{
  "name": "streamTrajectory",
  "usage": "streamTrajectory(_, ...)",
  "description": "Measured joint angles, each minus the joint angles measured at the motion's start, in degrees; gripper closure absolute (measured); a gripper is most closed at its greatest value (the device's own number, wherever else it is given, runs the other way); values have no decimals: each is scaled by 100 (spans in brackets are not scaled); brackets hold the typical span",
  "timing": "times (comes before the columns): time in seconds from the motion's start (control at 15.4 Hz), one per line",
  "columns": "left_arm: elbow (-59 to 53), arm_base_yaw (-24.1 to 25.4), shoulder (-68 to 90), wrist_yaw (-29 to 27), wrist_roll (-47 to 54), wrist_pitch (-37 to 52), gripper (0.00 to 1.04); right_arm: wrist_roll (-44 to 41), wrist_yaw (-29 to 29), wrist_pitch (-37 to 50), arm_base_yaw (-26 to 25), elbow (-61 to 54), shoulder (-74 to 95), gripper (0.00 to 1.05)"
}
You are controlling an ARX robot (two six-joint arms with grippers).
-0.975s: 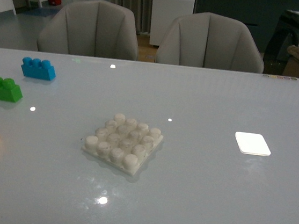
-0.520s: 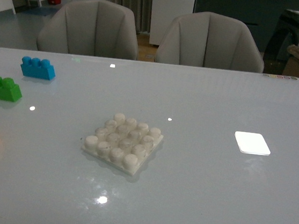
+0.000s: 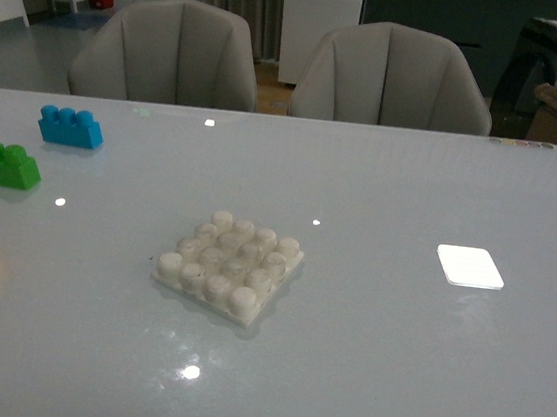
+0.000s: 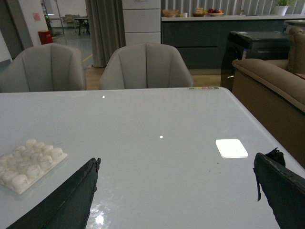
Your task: Insert yellow block into base center
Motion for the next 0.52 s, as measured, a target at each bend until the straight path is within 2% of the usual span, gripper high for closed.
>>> streamTrajectory(0.2,308,190,70,232,-125,0,7,-2,0,-2,0,0,0,6)
streamTrajectory(0.52,306,83,472,354,72,168,7,-2,0,0,0,0,0,6)
